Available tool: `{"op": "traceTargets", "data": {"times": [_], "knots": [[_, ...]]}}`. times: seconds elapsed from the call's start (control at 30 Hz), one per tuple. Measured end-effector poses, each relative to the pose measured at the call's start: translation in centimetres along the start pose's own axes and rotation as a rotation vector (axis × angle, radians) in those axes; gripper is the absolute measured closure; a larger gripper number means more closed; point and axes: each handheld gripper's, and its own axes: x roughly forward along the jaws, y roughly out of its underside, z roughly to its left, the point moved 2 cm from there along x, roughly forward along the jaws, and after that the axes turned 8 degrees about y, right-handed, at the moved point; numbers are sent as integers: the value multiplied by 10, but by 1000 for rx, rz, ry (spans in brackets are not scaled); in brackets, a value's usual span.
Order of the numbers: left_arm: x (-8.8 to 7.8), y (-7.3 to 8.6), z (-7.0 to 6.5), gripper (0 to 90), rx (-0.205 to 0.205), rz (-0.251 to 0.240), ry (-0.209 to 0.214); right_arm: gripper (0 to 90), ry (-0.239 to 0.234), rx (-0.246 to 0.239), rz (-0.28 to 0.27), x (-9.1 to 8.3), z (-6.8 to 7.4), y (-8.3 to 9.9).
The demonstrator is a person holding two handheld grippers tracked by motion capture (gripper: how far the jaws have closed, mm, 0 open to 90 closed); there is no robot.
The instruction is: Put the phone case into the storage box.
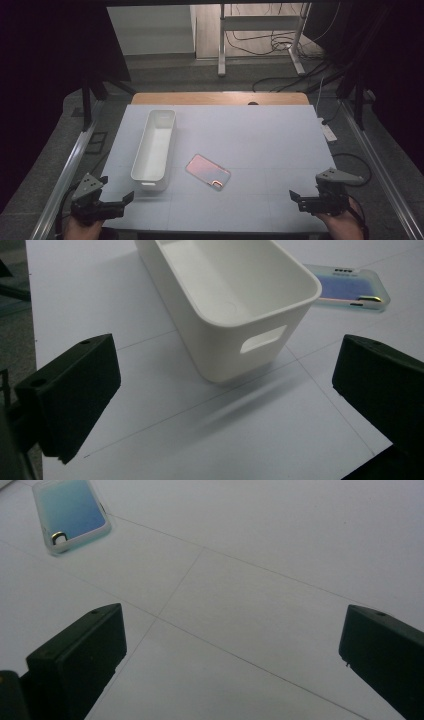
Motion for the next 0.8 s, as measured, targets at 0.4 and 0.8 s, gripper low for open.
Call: {"op": "traceTargets", "data": {"times": [0.4,0.8], "knots": [[1,0,0,6,9,11,16,0,-8,25,17,2,-2,0],[0,0,2,0,-11,2,30,0,-12,9,38,4,-1,-1]]}}
